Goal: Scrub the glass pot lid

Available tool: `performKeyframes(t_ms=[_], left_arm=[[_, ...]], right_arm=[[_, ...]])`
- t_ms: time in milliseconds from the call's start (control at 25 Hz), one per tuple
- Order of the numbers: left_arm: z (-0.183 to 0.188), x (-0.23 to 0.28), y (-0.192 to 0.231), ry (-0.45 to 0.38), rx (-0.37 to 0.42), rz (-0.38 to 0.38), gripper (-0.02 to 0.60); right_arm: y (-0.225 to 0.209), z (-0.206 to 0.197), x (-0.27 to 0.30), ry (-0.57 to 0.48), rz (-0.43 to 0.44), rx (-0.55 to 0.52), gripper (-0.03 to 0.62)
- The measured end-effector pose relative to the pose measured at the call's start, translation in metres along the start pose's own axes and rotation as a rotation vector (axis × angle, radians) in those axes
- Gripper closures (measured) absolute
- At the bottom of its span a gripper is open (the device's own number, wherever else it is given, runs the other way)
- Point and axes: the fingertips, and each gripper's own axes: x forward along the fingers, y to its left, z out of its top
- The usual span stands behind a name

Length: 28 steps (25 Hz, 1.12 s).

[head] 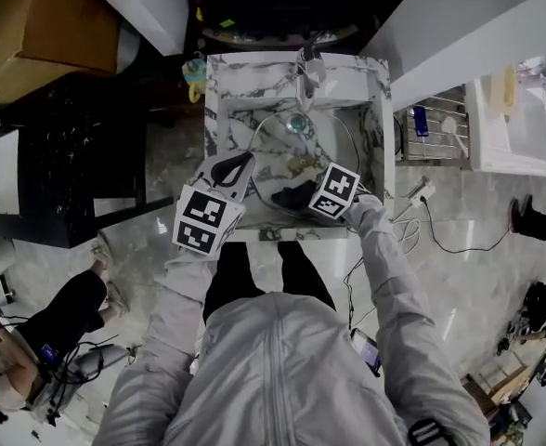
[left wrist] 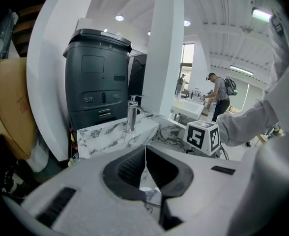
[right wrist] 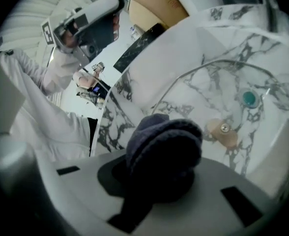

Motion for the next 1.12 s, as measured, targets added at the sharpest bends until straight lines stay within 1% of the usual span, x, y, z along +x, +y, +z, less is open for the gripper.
performKeyframes(t_ms=[80,160,280,400,560,680,760,880,1000,1120], left_arm=[[0.011,0.000,0.000,-0.019,0.022,-0.027,0.554],[0.018,-0.001,-0.002,-0.033,0.037,-0.055,0.554],[0.028,-0.006,-0.002,-0.046,0.069,-0.095,0.554],[0.040,-0.011,0.001,-0.072,0.102,-0.127,0.554],[0.052,-0.016,0.000,-0.105,0.141,-0.173,0.554],[0.064,-0.021,0.003,-0.134,0.167,-0.193,0.554],[0.074,-0.024,0.004,-0.155,0.180,-0.201,0.554],[0.089,-0.028,0.007,-0.188,0.203,-0.198,0.554],[0.114,-0.034,0.012,-0.234,0.220,-0.175,0.554],[0.129,-0.048,0.005,-0.271,0.232,-0.155,0.554]], right_arm=[[0.000,0.016,-0.017,-0.127,-0.059,0.054,0.539],[0.001,0.029,-0.036,-0.248,-0.138,0.100,0.539],[0.005,0.045,-0.063,-0.382,-0.255,0.134,0.539],[0.015,0.056,-0.085,-0.449,-0.347,0.139,0.539],[0.026,0.065,-0.119,-0.521,-0.495,0.153,0.539],[0.031,0.072,-0.149,-0.609,-0.608,0.183,0.539],[0.036,0.075,-0.166,-0.669,-0.663,0.200,0.540],[0.043,0.075,-0.192,-0.744,-0.736,0.217,0.540],[0.047,0.079,-0.222,-0.809,-0.820,0.220,0.540],[0.068,0.082,-0.239,-0.847,-0.862,0.189,0.540]])
